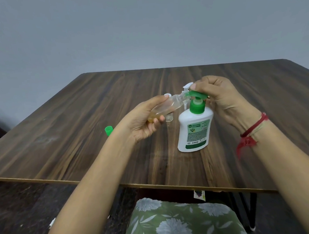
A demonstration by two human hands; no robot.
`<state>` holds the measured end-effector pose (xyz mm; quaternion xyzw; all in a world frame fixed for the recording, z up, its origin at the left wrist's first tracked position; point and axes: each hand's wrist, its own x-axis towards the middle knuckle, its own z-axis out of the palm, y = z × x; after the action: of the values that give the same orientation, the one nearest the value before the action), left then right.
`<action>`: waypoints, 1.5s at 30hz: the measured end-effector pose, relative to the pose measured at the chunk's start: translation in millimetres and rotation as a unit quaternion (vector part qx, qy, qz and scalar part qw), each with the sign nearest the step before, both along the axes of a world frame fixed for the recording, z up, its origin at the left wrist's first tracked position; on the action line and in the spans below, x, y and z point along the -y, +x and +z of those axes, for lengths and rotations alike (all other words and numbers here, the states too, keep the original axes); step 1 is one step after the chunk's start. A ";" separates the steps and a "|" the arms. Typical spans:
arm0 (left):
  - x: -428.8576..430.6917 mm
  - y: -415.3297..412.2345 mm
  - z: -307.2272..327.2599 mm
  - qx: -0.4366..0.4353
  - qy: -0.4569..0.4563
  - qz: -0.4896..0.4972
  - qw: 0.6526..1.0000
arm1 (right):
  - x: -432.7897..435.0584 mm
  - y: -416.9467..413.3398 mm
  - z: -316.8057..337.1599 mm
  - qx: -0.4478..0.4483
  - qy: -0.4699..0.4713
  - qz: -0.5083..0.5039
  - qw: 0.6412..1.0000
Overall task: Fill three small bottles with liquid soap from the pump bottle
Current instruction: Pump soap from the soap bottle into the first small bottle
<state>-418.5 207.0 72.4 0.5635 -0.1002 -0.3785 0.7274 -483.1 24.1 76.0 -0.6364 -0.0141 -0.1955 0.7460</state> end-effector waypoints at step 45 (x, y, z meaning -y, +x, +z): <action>1.3 -0.7 0.1 0.039 0.035 0.021 0.998 | -3.8 2.5 -9.3 -0.035 0.015 0.010 0.999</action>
<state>-419.2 205.7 72.5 0.6050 -0.1033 -0.3441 0.7106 -480.6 27.9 66.7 -0.6317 0.0090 -0.1659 0.7572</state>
